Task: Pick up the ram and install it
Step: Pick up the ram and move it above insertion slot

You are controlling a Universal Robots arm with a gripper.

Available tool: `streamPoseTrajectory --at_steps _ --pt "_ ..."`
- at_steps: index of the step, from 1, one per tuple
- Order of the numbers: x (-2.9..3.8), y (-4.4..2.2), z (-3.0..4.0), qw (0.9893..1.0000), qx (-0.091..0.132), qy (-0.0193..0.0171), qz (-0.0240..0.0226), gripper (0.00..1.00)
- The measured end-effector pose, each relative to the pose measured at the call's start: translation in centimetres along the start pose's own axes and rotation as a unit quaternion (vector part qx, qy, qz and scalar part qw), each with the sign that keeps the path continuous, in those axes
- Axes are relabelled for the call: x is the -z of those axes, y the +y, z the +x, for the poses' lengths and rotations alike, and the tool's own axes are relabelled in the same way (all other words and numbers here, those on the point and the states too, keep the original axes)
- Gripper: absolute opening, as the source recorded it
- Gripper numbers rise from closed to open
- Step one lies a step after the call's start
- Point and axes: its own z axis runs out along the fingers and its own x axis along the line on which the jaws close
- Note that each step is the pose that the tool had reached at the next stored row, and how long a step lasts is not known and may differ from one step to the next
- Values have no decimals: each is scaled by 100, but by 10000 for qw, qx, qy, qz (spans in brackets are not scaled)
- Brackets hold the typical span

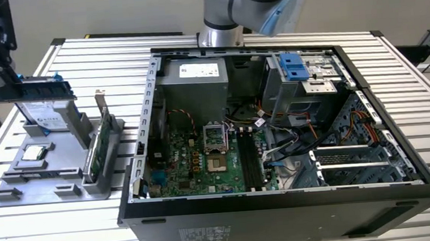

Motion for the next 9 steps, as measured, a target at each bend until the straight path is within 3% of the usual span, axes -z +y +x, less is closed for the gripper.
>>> streamPoseTrajectory --at_steps 9 --pt "-27 159 3 10000 0 0 0 0"
